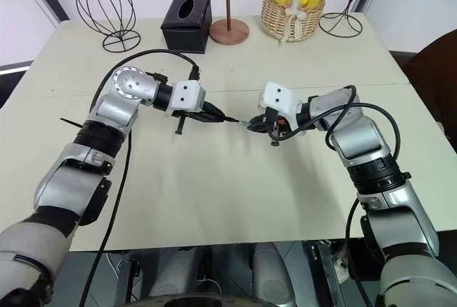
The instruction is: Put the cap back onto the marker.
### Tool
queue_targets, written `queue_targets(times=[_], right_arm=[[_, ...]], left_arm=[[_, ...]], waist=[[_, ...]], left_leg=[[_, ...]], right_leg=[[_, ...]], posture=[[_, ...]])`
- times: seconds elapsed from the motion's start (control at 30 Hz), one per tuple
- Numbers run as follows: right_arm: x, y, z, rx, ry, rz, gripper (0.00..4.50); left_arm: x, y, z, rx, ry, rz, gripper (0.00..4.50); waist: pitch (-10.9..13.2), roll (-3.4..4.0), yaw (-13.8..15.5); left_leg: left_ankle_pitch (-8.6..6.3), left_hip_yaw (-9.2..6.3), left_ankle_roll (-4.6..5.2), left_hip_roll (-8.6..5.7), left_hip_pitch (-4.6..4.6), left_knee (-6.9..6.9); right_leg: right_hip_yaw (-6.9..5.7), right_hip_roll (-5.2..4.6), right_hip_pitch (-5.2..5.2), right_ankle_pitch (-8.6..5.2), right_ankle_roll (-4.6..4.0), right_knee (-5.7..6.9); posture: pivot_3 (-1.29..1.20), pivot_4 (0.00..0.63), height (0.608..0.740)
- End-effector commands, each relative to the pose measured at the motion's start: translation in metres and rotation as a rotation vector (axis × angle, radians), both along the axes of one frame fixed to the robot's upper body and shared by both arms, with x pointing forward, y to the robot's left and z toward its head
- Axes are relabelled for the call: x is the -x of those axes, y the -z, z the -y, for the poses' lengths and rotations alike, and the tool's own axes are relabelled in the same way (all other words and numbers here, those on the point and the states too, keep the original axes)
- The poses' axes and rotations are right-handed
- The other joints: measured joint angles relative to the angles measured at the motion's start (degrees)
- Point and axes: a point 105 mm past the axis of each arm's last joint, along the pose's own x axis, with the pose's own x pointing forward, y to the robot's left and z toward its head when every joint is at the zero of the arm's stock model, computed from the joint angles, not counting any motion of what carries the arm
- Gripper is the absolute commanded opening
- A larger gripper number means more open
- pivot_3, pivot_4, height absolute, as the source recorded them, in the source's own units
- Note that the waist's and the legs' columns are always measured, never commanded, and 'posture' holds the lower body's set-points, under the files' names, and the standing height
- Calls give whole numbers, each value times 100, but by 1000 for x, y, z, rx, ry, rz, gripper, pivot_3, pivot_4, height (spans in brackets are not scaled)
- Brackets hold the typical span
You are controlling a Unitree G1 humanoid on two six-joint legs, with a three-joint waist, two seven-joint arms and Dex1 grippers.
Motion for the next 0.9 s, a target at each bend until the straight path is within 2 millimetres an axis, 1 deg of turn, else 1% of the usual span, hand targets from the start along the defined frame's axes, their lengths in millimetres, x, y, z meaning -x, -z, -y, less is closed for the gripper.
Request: queue_targets(times=[0.03, 0.23, 0.43, 0.53, 0.7, 0.9], right_arm=[[-5, -16, -13, -2, -35, 85, 44], [-16, -20, -19, 6, -9, 111, 44], [-22, -24, -20, -5, 14, 139, 44], [-24, -31, -25, -17, 18, 171, 44], [-22, -40, -35, -33, -3, 197, 44], [-20, -45, -46, -46, -29, 208, 44]], left_arm=[[6, -3, 17, -25, 54, 63, 0], [6, 0, 31, -22, 46, 86, 0], [6, 1, 34, -9, 39, 91, 0], [8, 1, 37, -4, 45, 85, 0], [9, 0, 43, 8, 57, 85, 0], [14, 1, 53, 6, 93, 90, 0]], waist=[[0, 0, 0], [0, 0, -2], [0, 0, -2], [0, 0, -1], [0, 0, -2], [0, 0, -3]], left_leg=[[0, 0, 0, -7, 0, 0], [1, -4, -2, -22, 0, 0], [2, -5, -3, -24, 0, 0], [3, -5, -4, -26, 0, 0], [3, -6, -4, -27, 0, 0], [4, -7, -5, -28, 0, 0]], right_leg=[[0, 0, 0, 0, 0, 0], [0, -6, -2, 0, 0, 6], [0, -9, -3, 0, 0, 8], [0, -10, -3, 0, 0, 9], [0, -12, -3, 0, 0, 10], [0, -12, -3, 0, 0, 10]], posture=[[0, 150, 740], [0, 150, 740], [0, 150, 740], [0, 150, 740], [0, 150, 740], [0, 150, 740]])
